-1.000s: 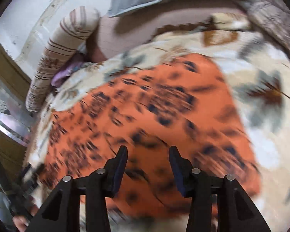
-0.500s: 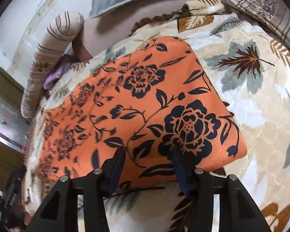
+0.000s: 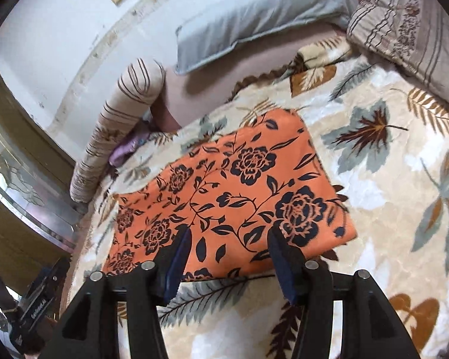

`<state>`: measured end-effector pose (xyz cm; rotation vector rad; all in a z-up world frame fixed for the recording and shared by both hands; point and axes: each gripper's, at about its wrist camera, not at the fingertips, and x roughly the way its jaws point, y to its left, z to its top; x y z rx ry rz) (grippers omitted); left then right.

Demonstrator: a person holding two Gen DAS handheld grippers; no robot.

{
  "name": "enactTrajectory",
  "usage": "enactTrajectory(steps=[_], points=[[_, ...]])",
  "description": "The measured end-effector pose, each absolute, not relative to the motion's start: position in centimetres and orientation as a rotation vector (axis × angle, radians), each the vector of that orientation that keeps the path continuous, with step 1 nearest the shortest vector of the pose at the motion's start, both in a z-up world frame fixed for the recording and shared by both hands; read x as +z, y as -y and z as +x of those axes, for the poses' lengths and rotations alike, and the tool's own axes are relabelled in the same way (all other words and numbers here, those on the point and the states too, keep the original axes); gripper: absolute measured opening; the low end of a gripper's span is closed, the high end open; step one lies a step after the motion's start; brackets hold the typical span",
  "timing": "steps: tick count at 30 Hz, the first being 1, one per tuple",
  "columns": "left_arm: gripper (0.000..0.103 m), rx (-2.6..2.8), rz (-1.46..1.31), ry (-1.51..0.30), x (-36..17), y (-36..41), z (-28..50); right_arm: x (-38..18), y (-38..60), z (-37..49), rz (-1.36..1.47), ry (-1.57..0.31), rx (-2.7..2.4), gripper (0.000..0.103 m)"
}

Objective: Fold small clothes

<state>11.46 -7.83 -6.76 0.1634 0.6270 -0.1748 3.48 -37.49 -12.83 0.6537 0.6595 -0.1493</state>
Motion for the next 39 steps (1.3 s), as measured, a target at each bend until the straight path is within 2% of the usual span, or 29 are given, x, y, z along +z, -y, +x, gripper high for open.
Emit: enactTrajectory(steps=[13, 17, 39], points=[[0.097, -0.254, 0.263, -0.669, -7.8, 12.6, 6.5, -12.5, 40.5, -0.5, 0.709, -0.589, -0.159, 0.061], [0.097, -0.271, 0.261, -0.692, -7.9, 13.7, 5.9, -12.5, 42.1, -1.2, 0.764, -0.551, -0.195, 0.065], [0.097, -0.204, 0.250, -0.650, -6.7, 11.0, 5.7, -11.6, 41.5, -1.2, 0.761, -0.500, -0.190, 0.065]])
